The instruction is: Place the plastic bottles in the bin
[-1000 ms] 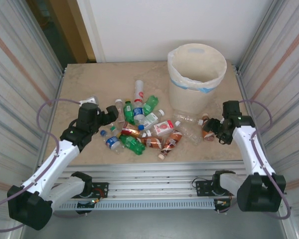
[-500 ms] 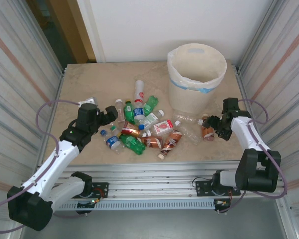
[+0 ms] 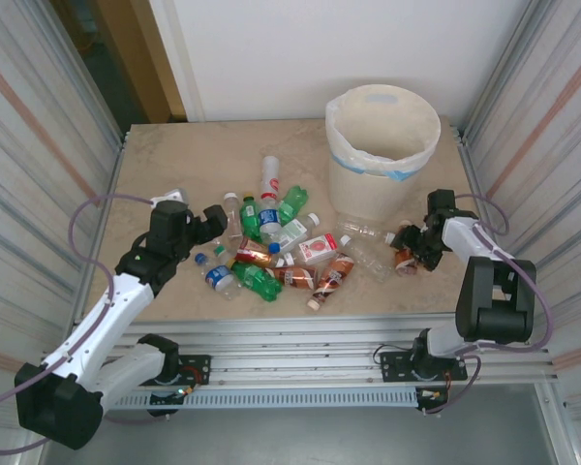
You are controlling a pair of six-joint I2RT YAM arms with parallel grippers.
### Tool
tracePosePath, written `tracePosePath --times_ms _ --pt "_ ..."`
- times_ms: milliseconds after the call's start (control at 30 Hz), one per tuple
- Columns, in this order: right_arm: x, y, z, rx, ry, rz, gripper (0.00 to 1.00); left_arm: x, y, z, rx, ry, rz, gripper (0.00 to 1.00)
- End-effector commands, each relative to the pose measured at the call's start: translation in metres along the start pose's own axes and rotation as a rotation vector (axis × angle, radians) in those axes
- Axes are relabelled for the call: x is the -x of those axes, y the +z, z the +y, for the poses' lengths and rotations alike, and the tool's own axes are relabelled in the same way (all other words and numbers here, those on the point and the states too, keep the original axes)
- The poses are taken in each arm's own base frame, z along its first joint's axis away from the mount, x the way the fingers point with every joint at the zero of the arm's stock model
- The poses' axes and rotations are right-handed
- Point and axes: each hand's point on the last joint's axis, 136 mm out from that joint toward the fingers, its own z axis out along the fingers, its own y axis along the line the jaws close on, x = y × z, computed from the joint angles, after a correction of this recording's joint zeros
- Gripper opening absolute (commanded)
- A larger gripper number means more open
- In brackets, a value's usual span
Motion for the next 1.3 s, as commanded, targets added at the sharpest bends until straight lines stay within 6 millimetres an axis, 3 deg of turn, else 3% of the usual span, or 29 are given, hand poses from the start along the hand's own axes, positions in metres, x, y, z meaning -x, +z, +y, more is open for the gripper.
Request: tracePosePath --times_ms 0,267,433,633,767,967,1167,1267 --pt "0.000 0.009 -0.011 -0.034 0.028 0.019 0.70 0.005 -0.006 0.001 -0.006 -0.018 -0.016 0.99" --pt "0.005 0.023 -0.020 -0.054 0.060 0.031 0.69 0.006 -0.009 0.005 0.009 -0.019 -0.022 0.99" --pt "0.006 0.026 -0.022 -0.063 0.075 0.031 0.60 0.005 -0.010 0.006 0.011 -0.019 -0.023 0.99" --pt "0.011 0.001 -0.025 -0.086 0.076 -0.038 0.47 0.007 -0.012 0.007 0.014 -0.015 -0.028 0.99" --pt "0.024 -0.045 -0.023 -0.106 0.064 -0.157 0.42 0.007 -0.012 0.007 0.015 -0.013 -0.029 0.99" --pt "0.053 -0.147 0.003 -0.038 -0.013 -0.395 0.39 0.008 -0.012 0.009 0.014 -0.020 -0.036 0.99" --pt "0.082 -0.255 0.059 0.104 -0.169 -0.637 0.37 0.008 -0.012 0.007 0.005 -0.026 -0.036 0.99" --pt "0.094 -0.290 0.093 0.168 -0.268 -0.718 0.36 0.009 -0.012 0.003 -0.013 -0.032 -0.037 0.99"
